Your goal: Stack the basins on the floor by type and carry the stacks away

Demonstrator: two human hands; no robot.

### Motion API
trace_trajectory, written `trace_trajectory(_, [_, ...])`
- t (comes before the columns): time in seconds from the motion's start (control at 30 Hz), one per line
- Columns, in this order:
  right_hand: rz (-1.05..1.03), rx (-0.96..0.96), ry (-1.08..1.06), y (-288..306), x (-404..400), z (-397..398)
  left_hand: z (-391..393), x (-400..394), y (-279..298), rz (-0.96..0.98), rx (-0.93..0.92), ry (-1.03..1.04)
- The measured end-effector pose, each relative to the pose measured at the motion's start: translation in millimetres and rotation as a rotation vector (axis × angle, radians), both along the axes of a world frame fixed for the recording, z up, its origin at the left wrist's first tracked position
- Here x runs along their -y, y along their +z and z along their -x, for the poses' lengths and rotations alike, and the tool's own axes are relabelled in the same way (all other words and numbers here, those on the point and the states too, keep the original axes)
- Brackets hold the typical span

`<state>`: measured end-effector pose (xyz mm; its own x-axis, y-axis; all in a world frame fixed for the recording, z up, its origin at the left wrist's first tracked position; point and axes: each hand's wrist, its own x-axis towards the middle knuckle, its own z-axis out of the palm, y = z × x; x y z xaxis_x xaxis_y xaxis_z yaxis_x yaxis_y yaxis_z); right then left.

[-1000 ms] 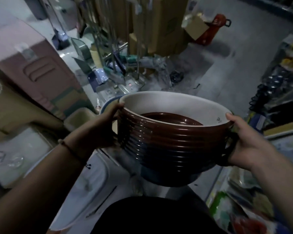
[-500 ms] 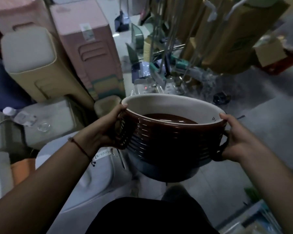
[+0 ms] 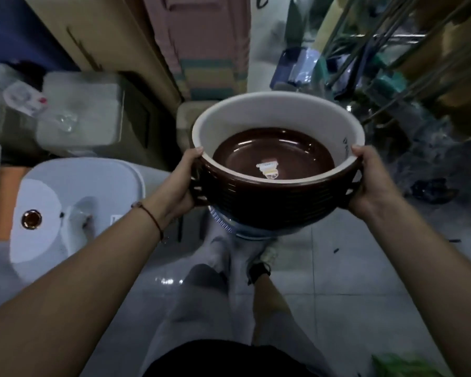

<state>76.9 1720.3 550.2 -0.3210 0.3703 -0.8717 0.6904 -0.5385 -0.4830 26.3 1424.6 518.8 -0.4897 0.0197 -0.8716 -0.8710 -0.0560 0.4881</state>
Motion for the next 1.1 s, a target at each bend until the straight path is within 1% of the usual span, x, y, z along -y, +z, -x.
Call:
trace_trajectory(0.13, [-0.03, -0.034, 0.054, -59, -13, 21, 8, -9, -51, -0.022, -0.007, 0.097])
trace_trajectory(0.23, [-0.024, -0.02, 0.056, -110, -14, 22, 13, -8, -88, -0.023, 0.02, 0.094])
trace_trajectory(0.4, [0.014, -0.012, 0.102, -183, -1, -7, 2, 12, -156, 0.011, 0.083, 0.166])
trace_trajectory(0.47, [0.008, 0.009, 0.111, -206, 3, -24, -13, 17, -180, 0.024, 0.133, 0.155])
trace_trajectory(0.53, [-0.049, 0.031, 0.149, -222, 1, -35, -25, 17, -197, 0.124, 0.144, 0.111])
trace_trajectory(0.6, [-0.126, 0.07, 0.227, -228, -3, -39, -30, 12, -203, 0.26, 0.098, 0.024])
trace_trajectory(0.63, [-0.158, 0.096, 0.257, -229, -3, -38, -31, 10, -205, 0.298, 0.088, -0.008])
trace_trajectory(0.77, [-0.236, 0.176, 0.352, -221, 1, -28, -21, 12, -202, 0.31, 0.06, -0.058])
trace_trajectory(0.87, [-0.222, 0.243, 0.356, -205, 8, -17, -11, 20, -192, 0.331, 0.04, -0.199])
trace_trajectory(0.97, [-0.19, 0.345, 0.347, -188, 13, -3, -2, 25, -177, 0.402, 0.006, -0.4])
trace_trajectory(1.1, [-0.207, 0.376, 0.487, -144, 25, 13, 16, 28, -132, 0.431, -0.072, -0.552])
